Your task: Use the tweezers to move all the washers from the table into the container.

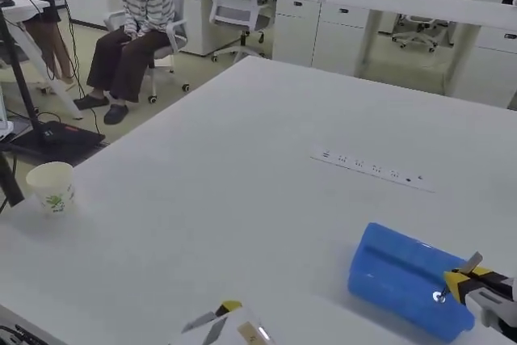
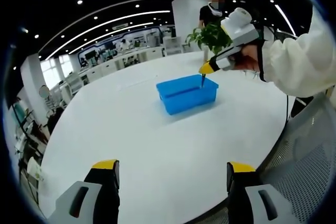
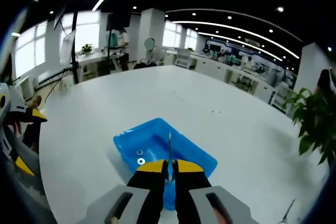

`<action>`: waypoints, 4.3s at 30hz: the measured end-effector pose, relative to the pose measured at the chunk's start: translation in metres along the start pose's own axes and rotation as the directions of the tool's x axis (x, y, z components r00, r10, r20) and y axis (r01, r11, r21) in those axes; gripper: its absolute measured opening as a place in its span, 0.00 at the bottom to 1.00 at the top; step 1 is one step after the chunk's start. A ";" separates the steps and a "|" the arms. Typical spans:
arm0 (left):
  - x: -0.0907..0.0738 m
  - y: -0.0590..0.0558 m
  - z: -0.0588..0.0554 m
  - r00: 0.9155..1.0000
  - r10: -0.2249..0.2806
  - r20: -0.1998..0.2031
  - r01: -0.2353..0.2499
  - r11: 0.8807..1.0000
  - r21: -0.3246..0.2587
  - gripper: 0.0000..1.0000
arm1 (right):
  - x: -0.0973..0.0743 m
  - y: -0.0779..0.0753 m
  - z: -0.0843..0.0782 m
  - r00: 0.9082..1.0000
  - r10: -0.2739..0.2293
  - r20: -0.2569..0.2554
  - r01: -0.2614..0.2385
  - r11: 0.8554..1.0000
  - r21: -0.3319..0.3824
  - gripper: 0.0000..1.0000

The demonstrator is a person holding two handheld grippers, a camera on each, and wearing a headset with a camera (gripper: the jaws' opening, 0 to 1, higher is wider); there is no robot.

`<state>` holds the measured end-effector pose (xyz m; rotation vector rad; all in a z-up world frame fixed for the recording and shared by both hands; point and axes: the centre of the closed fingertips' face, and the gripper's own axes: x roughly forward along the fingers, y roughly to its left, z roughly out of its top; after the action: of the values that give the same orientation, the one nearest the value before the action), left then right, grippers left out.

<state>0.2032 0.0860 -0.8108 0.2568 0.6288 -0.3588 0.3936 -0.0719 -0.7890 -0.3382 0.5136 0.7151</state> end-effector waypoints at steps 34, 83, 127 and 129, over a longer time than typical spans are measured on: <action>0.006 -0.010 -0.014 0.995 -0.044 -0.095 0.047 0.998 0.029 0.87 | 0.031 0.008 -0.022 0.994 -0.009 -0.109 0.011 1.000 0.021 0.03; -0.001 -0.006 0.006 0.999 -0.038 -0.016 0.039 0.995 0.093 0.69 | -0.043 0.015 0.050 0.992 0.029 0.126 -0.030 0.999 0.012 0.03; -0.107 -0.104 0.206 0.518 -0.787 0.335 0.813 0.575 0.096 0.00 | -0.201 0.173 0.069 0.557 0.786 0.268 -0.783 0.604 -0.146 0.03; -0.107 -0.104 0.208 0.515 -0.788 0.336 0.820 0.568 0.076 0.00 | -0.206 0.176 0.070 0.537 0.798 0.273 -0.797 0.586 -0.147 0.03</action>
<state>0.1906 -0.0521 -0.5954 -0.2276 0.3799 -1.2694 0.1626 -0.0242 -0.6386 0.0488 0.3392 1.6575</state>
